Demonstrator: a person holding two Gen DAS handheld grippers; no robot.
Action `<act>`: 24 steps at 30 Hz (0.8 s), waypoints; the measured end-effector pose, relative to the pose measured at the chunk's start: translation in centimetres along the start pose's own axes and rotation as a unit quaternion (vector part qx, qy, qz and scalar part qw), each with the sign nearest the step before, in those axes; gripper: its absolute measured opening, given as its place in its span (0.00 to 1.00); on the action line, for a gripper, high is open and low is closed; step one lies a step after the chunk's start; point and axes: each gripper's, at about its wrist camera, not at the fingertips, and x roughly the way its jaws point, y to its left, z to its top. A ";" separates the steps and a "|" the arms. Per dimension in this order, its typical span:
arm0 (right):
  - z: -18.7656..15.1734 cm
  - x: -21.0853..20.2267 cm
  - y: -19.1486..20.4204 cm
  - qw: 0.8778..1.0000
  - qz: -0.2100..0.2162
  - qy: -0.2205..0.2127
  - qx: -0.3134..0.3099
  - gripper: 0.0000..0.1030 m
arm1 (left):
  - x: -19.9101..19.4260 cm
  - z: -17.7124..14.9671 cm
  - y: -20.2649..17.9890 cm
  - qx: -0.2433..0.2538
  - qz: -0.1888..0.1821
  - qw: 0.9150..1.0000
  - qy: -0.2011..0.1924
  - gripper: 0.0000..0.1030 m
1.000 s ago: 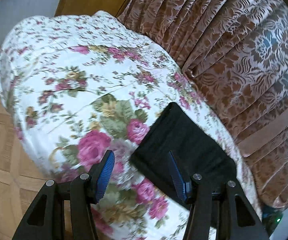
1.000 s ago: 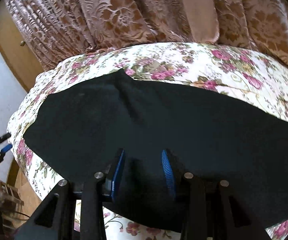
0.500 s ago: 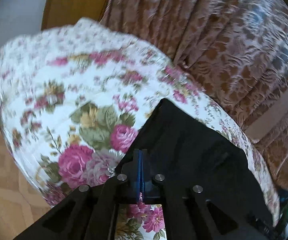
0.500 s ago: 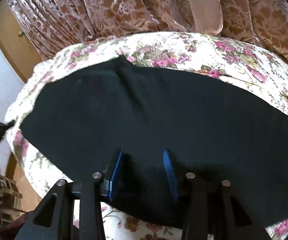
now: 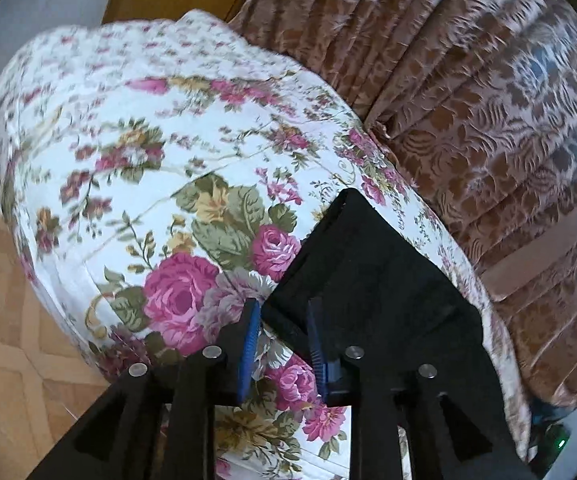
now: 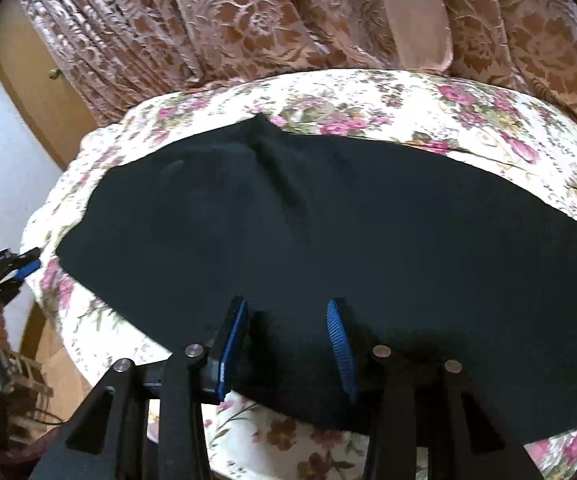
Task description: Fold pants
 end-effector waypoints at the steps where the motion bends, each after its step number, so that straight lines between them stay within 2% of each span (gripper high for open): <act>1: -0.1 -0.1 0.3 1.000 0.005 0.000 -0.006 0.42 | 0.2 0.1 0.1 -0.006 -0.002 1.000 0.003 0.28; 4: -0.4 0.0 1.4 1.000 0.018 0.005 -0.020 0.44 | 1.2 0.2 -0.1 -0.014 -0.006 1.000 0.012 0.28; 7: -0.6 0.3 1.9 0.999 0.016 0.009 -0.028 0.44 | 2.0 0.4 -1.1 0.003 -0.007 1.000 0.014 0.25; 10: -0.7 0.2 1.8 1.000 0.014 0.008 -0.021 0.44 | 2.1 0.5 -2.1 0.030 0.015 0.999 0.000 0.08; 12: -0.5 -0.3 1.4 1.000 0.008 0.000 -0.017 0.44 | 1.5 0.4 -2.8 0.057 0.040 0.998 -0.013 0.08; 14: -0.2 -0.9 0.7 1.000 -0.005 -0.011 -0.004 0.44 | 0.2 0.1 -3.8 0.088 0.083 0.992 -0.047 0.14; 15: 0.0 -1.2 0.2 1.000 -0.013 -0.018 0.004 0.44 | -0.3 -0.2 -4.5 0.110 0.089 0.988 -0.058 0.15; 17: 0.5 -1.5 -0.9 0.999 -0.033 -0.027 0.023 0.44 | -0.6 -0.6 -6.0 0.133 0.072 0.987 -0.055 0.22; 19: 1.0 -1.5 -1.8 0.997 -0.058 -0.031 0.038 0.44 | -0.2 -1.2 -7.9 0.158 0.068 0.984 -0.052 0.24; 21: 1.5 -1.3 -2.4 0.995 -0.083 -0.037 0.048 0.49 | 0.7 -1.9 -10.5 0.185 0.051 0.980 -0.049 0.27; 22: 1.9 -1.2 -2.8 0.993 -0.096 -0.041 0.052 0.51 | 1.3 -2.1 -11.6 0.193 0.042 0.979 -0.044 0.32; 24: 2.8 -0.8 -3.8 0.988 -0.134 -0.050 0.060 0.53 | 3.2 -2.7 -14.4 0.215 0.026 0.976 -0.021 0.33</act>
